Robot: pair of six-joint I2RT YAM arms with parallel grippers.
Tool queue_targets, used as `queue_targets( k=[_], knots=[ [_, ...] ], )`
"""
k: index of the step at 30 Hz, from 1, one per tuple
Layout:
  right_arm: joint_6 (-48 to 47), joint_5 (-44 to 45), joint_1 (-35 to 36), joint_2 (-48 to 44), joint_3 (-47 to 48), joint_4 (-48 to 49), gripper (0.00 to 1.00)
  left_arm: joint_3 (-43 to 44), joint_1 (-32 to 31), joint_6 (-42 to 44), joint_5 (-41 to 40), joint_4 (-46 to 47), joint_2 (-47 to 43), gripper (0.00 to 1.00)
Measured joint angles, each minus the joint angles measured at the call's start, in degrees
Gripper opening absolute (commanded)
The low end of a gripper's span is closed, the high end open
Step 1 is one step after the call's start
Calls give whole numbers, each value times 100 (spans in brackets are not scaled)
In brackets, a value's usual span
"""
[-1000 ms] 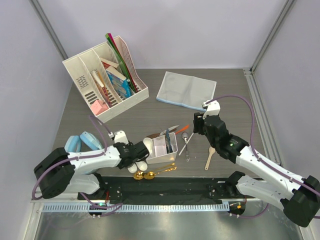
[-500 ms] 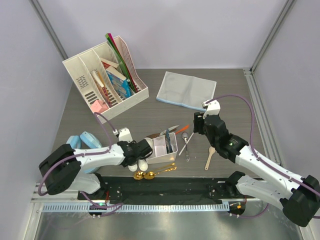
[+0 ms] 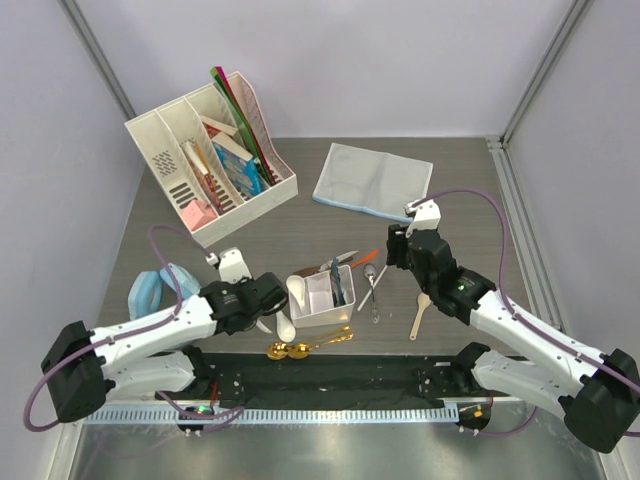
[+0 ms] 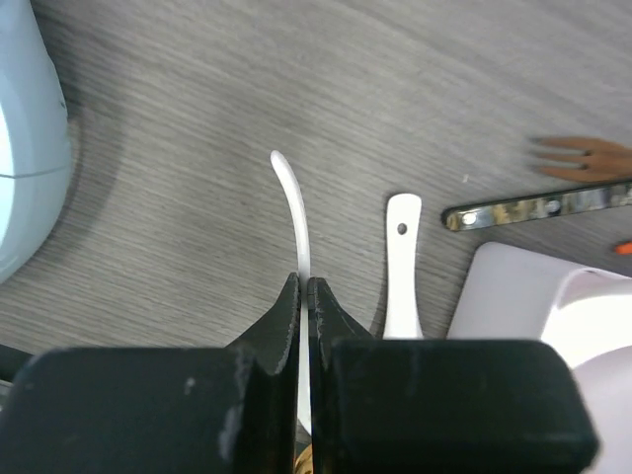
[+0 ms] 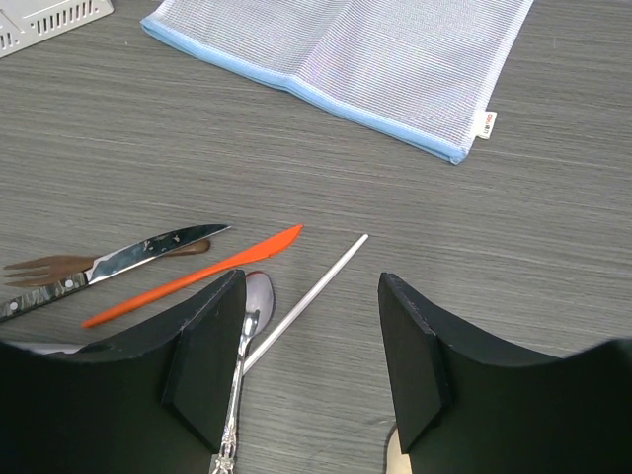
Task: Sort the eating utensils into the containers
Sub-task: Pick up the spoon from the center of the board, then place the spoon in the storage box.
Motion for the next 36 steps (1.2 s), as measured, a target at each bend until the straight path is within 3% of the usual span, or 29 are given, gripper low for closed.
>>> queue_targets(
  k=[18, 30, 36],
  knots=[
    [20, -44, -42, 0, -4, 22, 61, 138, 15, 848, 11, 190, -892, 0],
    [20, -61, -70, 0, -7, 24, 61, 1001, 24, 1851, 254, 885, -857, 0],
    [22, -66, -81, 0, -7, 24, 61, 1097, 26, 2356, 273, 1508, -361, 0]
  ],
)
